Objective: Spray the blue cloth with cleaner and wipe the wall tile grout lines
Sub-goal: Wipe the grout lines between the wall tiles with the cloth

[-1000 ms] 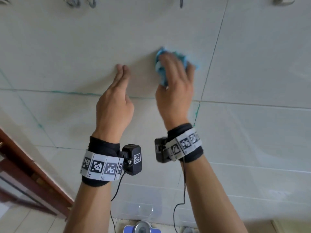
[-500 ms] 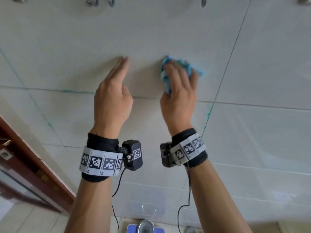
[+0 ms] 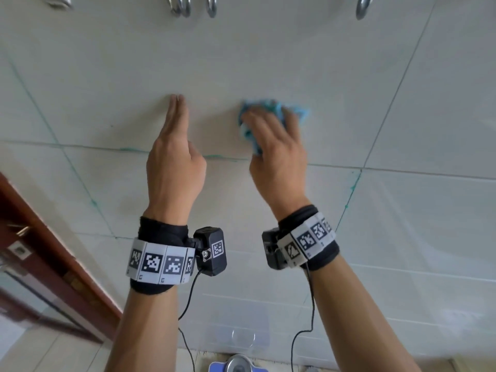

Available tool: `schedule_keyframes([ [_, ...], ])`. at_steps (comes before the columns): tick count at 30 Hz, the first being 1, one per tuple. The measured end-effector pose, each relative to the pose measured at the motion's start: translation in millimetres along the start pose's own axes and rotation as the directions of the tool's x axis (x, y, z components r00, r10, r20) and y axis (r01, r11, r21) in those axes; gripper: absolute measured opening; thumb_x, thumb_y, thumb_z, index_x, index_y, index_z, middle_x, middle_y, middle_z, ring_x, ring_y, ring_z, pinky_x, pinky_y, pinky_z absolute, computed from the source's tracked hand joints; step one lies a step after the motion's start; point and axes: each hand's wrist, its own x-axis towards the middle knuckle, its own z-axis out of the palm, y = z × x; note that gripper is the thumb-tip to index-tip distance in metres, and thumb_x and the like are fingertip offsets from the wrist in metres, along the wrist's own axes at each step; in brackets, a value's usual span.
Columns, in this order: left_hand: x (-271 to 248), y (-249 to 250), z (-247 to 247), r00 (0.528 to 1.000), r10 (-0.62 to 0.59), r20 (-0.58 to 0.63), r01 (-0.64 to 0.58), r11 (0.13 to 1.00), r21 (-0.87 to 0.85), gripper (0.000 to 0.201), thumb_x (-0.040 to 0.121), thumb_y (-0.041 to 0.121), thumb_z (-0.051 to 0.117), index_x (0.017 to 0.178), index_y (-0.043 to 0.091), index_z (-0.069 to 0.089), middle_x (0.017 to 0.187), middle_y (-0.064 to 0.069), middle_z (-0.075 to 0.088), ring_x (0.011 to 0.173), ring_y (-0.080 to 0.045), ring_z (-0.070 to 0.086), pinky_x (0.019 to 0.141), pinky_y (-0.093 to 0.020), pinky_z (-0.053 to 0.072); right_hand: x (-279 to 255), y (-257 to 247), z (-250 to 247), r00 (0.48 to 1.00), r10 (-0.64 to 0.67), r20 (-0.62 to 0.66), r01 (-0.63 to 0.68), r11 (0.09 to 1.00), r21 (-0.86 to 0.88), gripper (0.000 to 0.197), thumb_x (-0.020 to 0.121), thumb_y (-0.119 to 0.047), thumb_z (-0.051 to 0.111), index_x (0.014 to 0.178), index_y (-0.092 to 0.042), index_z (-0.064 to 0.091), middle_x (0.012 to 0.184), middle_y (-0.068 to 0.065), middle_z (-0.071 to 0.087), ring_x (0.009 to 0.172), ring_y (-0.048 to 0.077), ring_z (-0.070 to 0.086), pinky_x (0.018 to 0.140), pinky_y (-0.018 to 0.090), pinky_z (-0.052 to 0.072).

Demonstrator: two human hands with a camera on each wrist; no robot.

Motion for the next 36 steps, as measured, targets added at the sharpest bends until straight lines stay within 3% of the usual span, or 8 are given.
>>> schedule_keyframes([
  [2, 2.7, -6.4, -4.7, 1.000, 0.005, -0.001, -0.005, 1.000, -0.008, 0.075, 0.088, -0.006, 0.033, 0.161, 0.010, 0.035, 0.168, -0.004, 0.033, 0.152, -0.016, 0.035, 0.111, -0.002, 0.017, -1.6, -14.0, 2.0, 0.992, -0.032, 0.118, 0.025, 0.998, 0.060, 0.044, 0.087, 0.011, 0.057, 0.121, -0.013, 0.073, 0.129, -0.005, 0.070, 0.119, 0.032, 0.055, 0.093, 0.036, 0.053],
  [8, 5.5, -18.5, -20.7, 1.000, 0.005, 0.000, -0.005, 1.000, -0.018, 0.073, 0.090, -0.009, 0.035, 0.160, 0.012, 0.038, 0.166, -0.002, 0.036, 0.150, -0.018, 0.039, 0.112, -0.010, 0.026, 78.8, -25.2, -3.5, 0.994, 0.002, -0.113, 0.003, 0.999, 0.043, 0.046, 0.088, 0.012, 0.057, 0.125, -0.011, 0.071, 0.130, -0.004, 0.069, 0.127, 0.036, 0.053, 0.084, 0.036, 0.056],
  [13, 10.7, -27.0, -25.3, 1.000, -0.006, 0.001, 0.006, 1.000, -0.021, 0.077, 0.087, -0.010, 0.034, 0.160, 0.013, 0.038, 0.167, -0.002, 0.035, 0.151, -0.015, 0.036, 0.113, -0.006, 0.021, 39.0, -33.1, 29.2, 0.992, -0.111, 0.052, 0.113, 0.993, -0.042, 0.049, 0.083, 0.011, 0.051, 0.123, -0.009, 0.070, 0.127, 0.003, 0.070, 0.128, 0.040, 0.054, 0.107, 0.044, 0.049],
  [19, 10.3, -25.8, -23.3, 1.000, 0.023, 0.019, -0.022, 0.999, -0.048, 0.076, 0.087, -0.010, 0.033, 0.160, 0.012, 0.037, 0.167, -0.004, 0.034, 0.152, -0.016, 0.035, 0.109, 0.002, 0.015, -21.9, -27.1, 42.8, 0.953, -0.217, 0.214, 0.244, 0.963, -0.111, 0.043, 0.088, 0.005, 0.060, 0.126, -0.012, 0.070, 0.134, 0.002, 0.069, 0.130, 0.037, 0.055, 0.108, 0.045, 0.048],
  [24, 7.7, -18.7, -21.3, 0.998, 0.051, 0.034, -0.047, 0.995, -0.092, 0.075, 0.089, -0.005, 0.032, 0.161, 0.014, 0.036, 0.167, -0.002, 0.035, 0.152, -0.014, 0.036, 0.115, -0.008, 0.022, -13.8, 16.0, -3.1, 0.998, -0.066, -0.018, 0.063, 0.988, -0.139, 0.050, 0.082, 0.014, 0.056, 0.123, -0.008, 0.073, 0.134, 0.004, 0.070, 0.125, 0.028, 0.061, 0.113, 0.046, 0.044],
  [29, -1.8, 7.5, -2.3, 0.992, 0.104, 0.071, -0.094, 0.986, -0.141, 0.076, 0.089, -0.009, 0.034, 0.161, 0.015, 0.036, 0.168, 0.000, 0.033, 0.153, -0.012, 0.033, 0.114, -0.005, 0.019, -10.4, 78.5, -69.3, 0.931, 0.194, -0.310, -0.250, 0.956, -0.151, 0.035, 0.088, 0.006, 0.063, 0.117, -0.010, 0.075, 0.126, -0.002, 0.073, 0.111, 0.025, 0.067, 0.101, 0.022, 0.039],
  [33, -10.9, 49.8, 19.8, 0.967, 0.231, 0.111, -0.203, 0.955, -0.217, 0.077, 0.088, -0.011, 0.034, 0.161, 0.013, 0.035, 0.168, -0.001, 0.032, 0.155, -0.011, 0.029, 0.117, -0.007, 0.019, -2.6, 104.3, -98.2, 0.894, 0.235, -0.381, -0.290, 0.953, -0.092, 0.028, 0.091, -0.002, 0.070, 0.117, -0.011, 0.075, 0.122, -0.005, 0.072, 0.104, 0.029, 0.063, 0.090, 0.013, 0.038],
  [36, -18.6, 76.7, 38.0, 0.941, 0.311, 0.131, -0.268, 0.925, -0.268, 0.075, 0.089, -0.011, 0.033, 0.161, 0.012, 0.036, 0.168, -0.001, 0.032, 0.155, -0.010, 0.028, 0.121, -0.013, 0.022, -16.2, 112.1, -95.1, 0.910, 0.196, -0.365, -0.256, 0.959, -0.123, 0.034, 0.086, 0.008, 0.068, 0.116, -0.008, 0.074, 0.124, -0.001, 0.073, 0.109, 0.027, 0.067, 0.094, 0.023, 0.043],
])
